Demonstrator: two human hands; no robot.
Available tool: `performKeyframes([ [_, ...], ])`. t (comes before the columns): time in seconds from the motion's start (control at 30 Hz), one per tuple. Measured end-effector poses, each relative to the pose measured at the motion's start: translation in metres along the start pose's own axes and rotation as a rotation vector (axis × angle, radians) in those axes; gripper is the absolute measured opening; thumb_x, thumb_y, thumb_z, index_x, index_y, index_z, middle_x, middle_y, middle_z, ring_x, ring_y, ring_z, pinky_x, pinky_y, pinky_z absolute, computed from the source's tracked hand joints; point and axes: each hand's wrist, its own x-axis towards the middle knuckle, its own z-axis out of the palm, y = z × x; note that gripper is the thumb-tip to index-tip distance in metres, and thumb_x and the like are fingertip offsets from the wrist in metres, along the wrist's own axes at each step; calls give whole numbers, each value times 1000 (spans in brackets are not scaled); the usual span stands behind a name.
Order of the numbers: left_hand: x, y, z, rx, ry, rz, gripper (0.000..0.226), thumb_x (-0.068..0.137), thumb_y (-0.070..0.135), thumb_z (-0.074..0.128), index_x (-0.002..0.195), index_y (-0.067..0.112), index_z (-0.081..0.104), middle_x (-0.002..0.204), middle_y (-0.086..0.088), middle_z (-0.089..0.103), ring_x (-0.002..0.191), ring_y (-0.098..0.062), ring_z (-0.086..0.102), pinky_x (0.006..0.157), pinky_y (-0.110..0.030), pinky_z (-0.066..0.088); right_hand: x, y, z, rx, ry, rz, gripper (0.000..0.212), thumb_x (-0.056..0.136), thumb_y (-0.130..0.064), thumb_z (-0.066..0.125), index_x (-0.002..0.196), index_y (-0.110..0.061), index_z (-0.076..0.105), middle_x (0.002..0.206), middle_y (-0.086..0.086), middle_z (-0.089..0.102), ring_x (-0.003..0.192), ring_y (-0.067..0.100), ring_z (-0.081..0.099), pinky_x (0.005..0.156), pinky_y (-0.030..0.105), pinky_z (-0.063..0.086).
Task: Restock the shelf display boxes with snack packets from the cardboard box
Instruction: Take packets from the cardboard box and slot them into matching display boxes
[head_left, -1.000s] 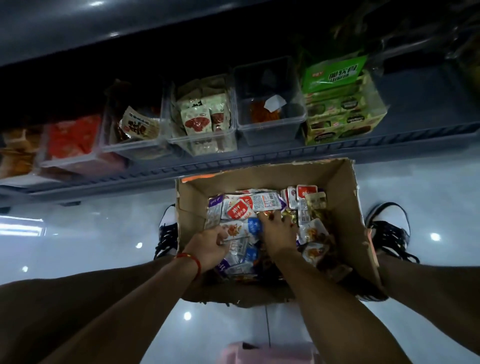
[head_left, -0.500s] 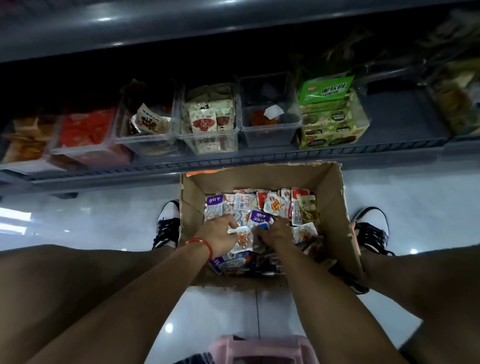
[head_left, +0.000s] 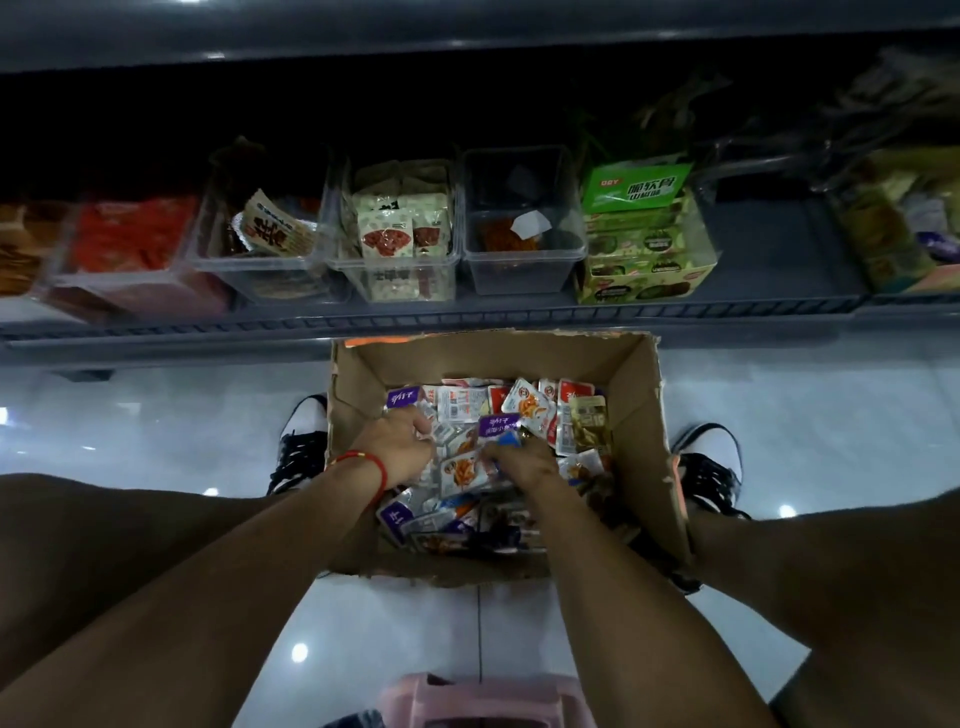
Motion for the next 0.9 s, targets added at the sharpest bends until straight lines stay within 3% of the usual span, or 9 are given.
performKeyframes([
  [0.07,-1,6,-3,-19,-4,-3,25,93,23,62,118,23,62,131,-3,62,112,-21,60,89,-27,48,-16,-1,-28,-10,-59,-42,53,69,-40,86,109,-12,65,106,10,71,90,23,68,82,42,59],
  [0.17,-14,26,-11,-131,4,21,47,89,40,68,130,21,56,134,-3,59,110,-21,58,83,-29,49,-52,-19,-66,-4,-234,-69,82,55,-47,94,126,-20,61,126,4,69,115,27,66,102,53,50],
  [0.23,-30,46,-20,-366,-69,3,66,84,54,72,139,28,48,135,-1,58,114,-25,60,77,-33,54,-81,-45,-86,-28,-332,-155,51,79,-26,85,124,-13,64,118,8,74,110,29,70,102,50,52],
  [0.33,-45,71,-36,-717,-364,9,41,88,52,70,119,25,65,113,-7,75,102,-29,71,93,-52,57,-128,-90,-111,-155,-442,-304,31,92,-9,71,123,-6,65,115,14,74,110,32,70,103,48,52],
  [0.4,-53,84,-47,-841,-426,117,28,93,40,68,111,18,69,108,-13,76,94,-28,73,95,-50,56,-152,-115,-123,-265,-436,-358,30,92,-8,71,122,-6,65,115,11,75,110,29,70,103,44,52],
  [0.5,-64,103,-66,-932,-284,264,17,97,19,65,114,14,70,107,-15,76,86,-27,73,78,-40,60,-182,-144,-138,-383,-366,-472,31,92,-12,73,122,-8,66,113,9,75,105,22,72,94,36,57],
  [0.6,-72,113,-86,-965,-138,326,25,95,15,67,120,12,69,111,-14,76,103,-32,71,96,-53,55,-207,-168,-156,-488,-216,-614,29,92,-20,74,117,-10,67,107,11,76,96,24,75,81,41,63],
  [0.7,-80,122,-105,-1050,-42,353,27,96,9,65,123,5,65,113,-20,73,106,-37,70,98,-57,53,-224,-186,-183,-491,-64,-701,28,91,-21,76,111,-5,66,94,9,78,84,28,77,75,44,64],
  [0.9,-99,150,-139,-1040,77,490,17,99,8,61,114,9,67,109,-16,75,97,-32,73,74,-38,63,-248,-206,-221,-378,-57,-767,20,96,-21,67,111,-9,70,100,9,78,95,25,75,78,40,64],
])
